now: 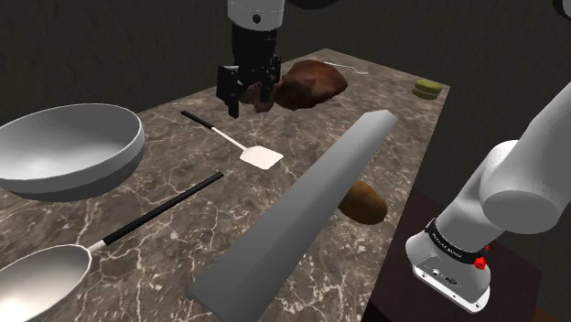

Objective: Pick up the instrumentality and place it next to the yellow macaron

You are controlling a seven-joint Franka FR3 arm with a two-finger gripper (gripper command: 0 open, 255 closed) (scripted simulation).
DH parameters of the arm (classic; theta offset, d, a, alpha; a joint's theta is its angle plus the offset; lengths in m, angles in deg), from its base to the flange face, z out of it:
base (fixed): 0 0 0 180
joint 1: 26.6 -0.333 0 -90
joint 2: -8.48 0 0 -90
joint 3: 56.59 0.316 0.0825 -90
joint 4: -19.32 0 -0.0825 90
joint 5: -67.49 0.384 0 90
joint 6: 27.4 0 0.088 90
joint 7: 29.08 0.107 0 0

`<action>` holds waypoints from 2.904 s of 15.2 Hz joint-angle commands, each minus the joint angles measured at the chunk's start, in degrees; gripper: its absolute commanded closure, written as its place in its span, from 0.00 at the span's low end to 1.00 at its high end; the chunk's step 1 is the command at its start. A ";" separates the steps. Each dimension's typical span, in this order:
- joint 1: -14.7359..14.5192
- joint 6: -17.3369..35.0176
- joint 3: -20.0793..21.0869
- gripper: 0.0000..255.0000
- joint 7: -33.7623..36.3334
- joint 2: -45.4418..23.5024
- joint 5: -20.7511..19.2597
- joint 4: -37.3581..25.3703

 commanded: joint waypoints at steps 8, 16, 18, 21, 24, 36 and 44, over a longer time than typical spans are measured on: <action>-3.21 1.96 2.09 0.00 5.57 -10.64 -5.70 -7.32; -3.22 4.50 1.98 0.00 5.86 -11.28 -6.13 -5.34; -3.22 4.50 1.98 0.00 5.86 -11.28 -6.13 -5.34; -3.22 4.49 1.97 1.00 5.86 -11.28 -6.13 -5.34; -3.22 4.49 1.97 1.00 5.86 -11.28 -6.13 -5.34; -3.29 -0.68 2.15 1.00 5.36 -10.63 -5.60 -9.97; -3.61 -6.88 2.32 1.00 5.10 -10.77 -5.54 -16.30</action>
